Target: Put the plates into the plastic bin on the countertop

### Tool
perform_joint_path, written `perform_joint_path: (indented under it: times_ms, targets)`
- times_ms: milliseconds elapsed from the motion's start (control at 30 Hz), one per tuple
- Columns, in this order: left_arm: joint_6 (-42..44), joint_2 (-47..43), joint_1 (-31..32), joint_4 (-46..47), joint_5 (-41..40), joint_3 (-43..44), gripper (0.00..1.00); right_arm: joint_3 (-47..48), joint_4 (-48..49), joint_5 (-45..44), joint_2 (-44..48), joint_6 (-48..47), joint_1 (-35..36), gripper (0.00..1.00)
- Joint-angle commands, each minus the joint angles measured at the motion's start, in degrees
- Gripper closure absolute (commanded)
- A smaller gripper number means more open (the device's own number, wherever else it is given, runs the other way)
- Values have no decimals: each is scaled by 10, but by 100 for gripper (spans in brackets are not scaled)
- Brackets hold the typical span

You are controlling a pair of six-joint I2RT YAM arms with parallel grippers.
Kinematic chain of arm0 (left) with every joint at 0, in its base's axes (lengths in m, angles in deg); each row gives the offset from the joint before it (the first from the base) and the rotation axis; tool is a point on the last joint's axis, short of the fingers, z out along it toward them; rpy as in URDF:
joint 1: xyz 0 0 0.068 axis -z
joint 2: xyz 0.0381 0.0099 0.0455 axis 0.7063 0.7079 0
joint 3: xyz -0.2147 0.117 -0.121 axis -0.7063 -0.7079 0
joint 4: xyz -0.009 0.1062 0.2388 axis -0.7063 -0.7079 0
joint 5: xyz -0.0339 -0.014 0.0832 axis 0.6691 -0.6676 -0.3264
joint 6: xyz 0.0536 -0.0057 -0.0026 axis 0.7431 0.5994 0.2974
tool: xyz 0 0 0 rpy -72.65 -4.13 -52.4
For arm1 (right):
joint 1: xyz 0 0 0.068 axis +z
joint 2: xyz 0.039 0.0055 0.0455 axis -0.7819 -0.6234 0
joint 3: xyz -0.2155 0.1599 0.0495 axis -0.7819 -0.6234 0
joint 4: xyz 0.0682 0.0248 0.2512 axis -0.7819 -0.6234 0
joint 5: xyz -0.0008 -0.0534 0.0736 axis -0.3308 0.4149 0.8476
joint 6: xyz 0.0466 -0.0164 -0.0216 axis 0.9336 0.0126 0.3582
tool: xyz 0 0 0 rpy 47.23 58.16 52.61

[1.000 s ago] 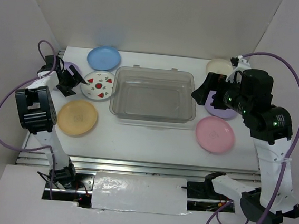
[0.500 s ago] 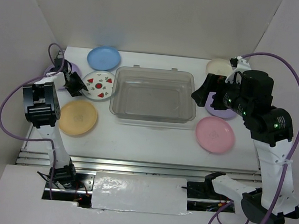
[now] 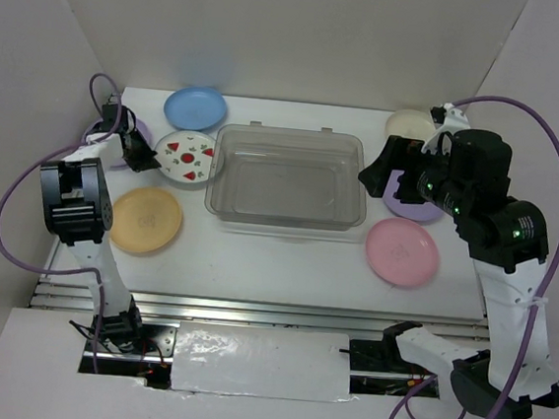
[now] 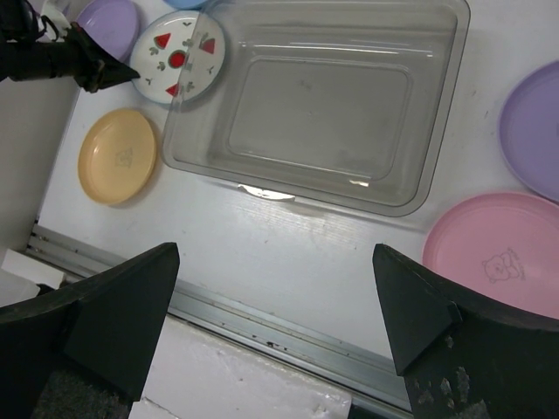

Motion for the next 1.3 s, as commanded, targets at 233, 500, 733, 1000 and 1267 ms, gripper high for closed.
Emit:
perform_joint_path:
  times_ms: [233, 500, 733, 1000, 1267]
  targets:
    - [-29, -139, 23, -68, -134, 87, 100, 27, 18, -8, -8, -3, 6, 0]
    - [-61, -214, 34, -57, -116, 139, 100, -9, 29, -51, 1, 33, -17, 0]
    - [-34, -211, 119, -75, -17, 213, 100, -151, 46, -107, 23, 180, -222, 0]
    - [-35, -152, 250, -43, 48, 199, 100, -340, 80, -137, 117, 240, -344, 0]
    - [-32, -58, 318, -19, 83, 189, 100, -476, 126, -131, 102, 226, -427, 0]
